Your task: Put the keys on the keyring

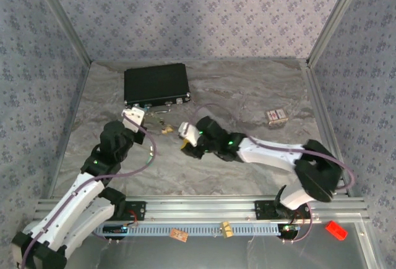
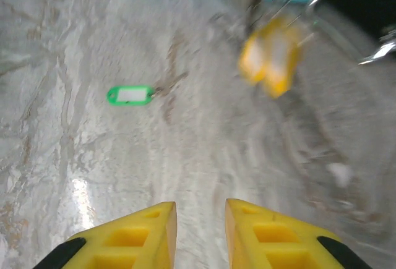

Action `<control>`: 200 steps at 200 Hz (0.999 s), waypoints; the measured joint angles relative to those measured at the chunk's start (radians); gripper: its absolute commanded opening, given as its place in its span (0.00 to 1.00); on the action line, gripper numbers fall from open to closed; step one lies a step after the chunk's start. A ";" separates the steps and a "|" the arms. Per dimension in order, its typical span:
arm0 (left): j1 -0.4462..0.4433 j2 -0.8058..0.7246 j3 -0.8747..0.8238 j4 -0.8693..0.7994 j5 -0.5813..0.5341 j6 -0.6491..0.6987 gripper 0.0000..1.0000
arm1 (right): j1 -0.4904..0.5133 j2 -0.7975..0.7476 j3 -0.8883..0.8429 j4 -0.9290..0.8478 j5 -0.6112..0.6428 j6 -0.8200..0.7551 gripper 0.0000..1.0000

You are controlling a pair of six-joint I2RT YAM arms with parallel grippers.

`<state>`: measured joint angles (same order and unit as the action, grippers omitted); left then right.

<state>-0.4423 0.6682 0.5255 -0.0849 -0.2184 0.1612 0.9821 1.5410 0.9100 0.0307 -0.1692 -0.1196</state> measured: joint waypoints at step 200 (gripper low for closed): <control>0.161 -0.085 0.003 -0.053 -0.090 -0.130 0.00 | 0.022 0.590 0.523 -0.097 -0.142 0.884 0.30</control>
<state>-0.2813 0.5827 0.5289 -0.1375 -0.3084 0.0315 1.0039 2.1311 1.4334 -0.0658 -0.3111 0.7643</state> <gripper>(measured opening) 0.044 0.304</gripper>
